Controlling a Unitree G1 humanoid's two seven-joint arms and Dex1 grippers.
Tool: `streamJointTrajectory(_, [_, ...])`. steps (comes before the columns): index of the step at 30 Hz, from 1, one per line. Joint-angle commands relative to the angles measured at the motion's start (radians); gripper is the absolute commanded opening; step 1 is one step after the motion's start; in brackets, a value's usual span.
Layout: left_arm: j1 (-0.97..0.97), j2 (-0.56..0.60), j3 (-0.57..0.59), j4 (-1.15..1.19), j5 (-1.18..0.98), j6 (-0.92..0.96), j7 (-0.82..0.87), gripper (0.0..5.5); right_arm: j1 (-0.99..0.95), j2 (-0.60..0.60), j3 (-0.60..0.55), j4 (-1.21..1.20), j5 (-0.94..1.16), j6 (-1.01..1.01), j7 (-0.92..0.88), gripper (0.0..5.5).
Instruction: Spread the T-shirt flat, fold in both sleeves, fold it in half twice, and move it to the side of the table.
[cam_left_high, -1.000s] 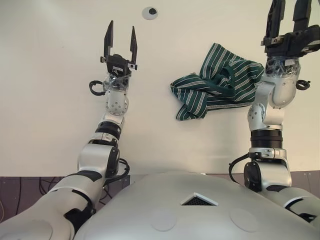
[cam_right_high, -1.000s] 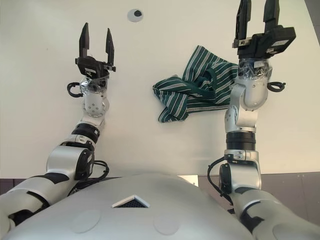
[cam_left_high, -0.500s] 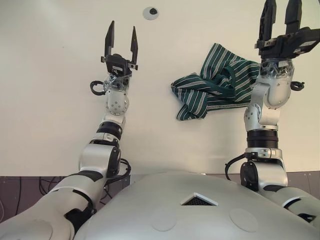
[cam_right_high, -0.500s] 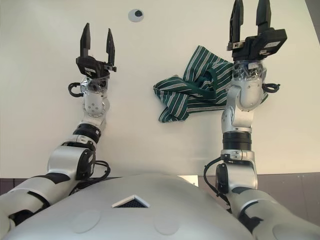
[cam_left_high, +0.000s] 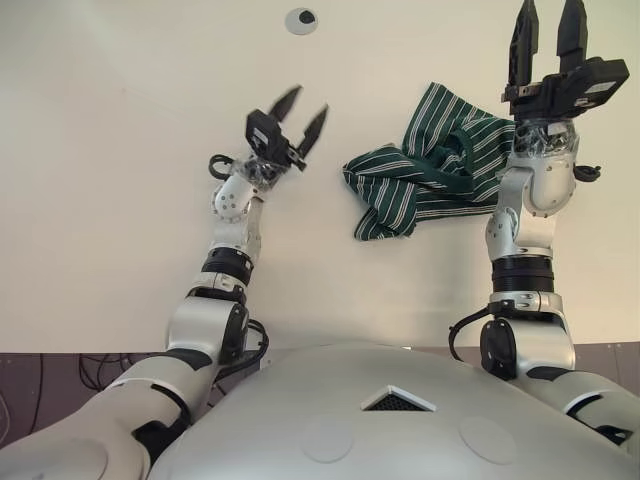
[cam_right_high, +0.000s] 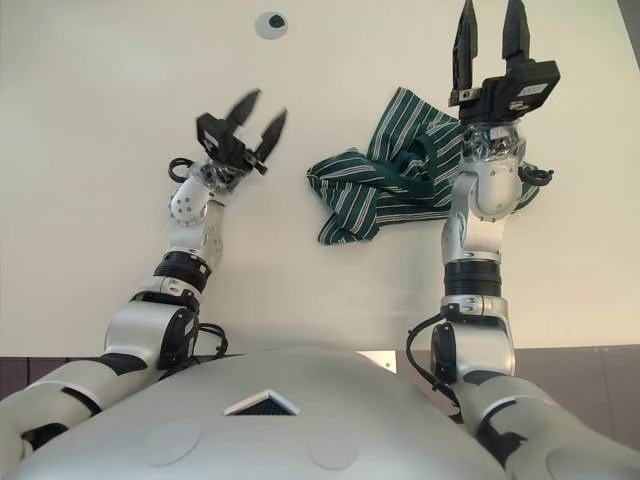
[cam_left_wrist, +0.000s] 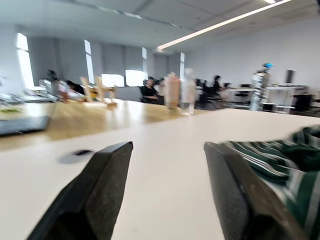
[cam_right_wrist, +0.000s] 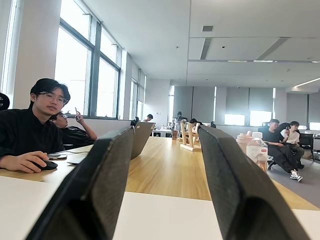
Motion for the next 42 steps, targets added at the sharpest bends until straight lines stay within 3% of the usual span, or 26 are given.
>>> streamJointTrajectory(1, [-0.028,0.093,-0.055,-0.207,-0.142,0.485,-0.284,2.60,-0.018,0.023,-0.004,0.007,-0.027,-0.009,-0.009,2.34])
streamJointTrajectory(7, [-0.078,0.122,-0.097,-0.220,-0.063,0.707,-0.263,2.60,-0.025,0.031,0.003,0.011,-0.035,-0.008,-0.009,2.34])
streamJointTrajectory(21, [-0.109,0.096,-0.097,-0.178,0.082,0.725,-0.148,2.60,-0.050,0.053,0.002,0.043,-0.047,-0.020,0.008,2.34])
streamJointTrajectory(38, [-0.107,0.086,-0.084,-0.184,0.094,0.735,-0.178,0.04,-0.059,0.054,0.003,0.069,-0.048,-0.027,0.011,2.34])
streamJointTrajectory(42, [-0.092,0.093,-0.089,-0.218,0.091,0.736,-0.193,0.04,-0.056,0.053,0.003,0.067,-0.047,-0.026,0.011,2.34])
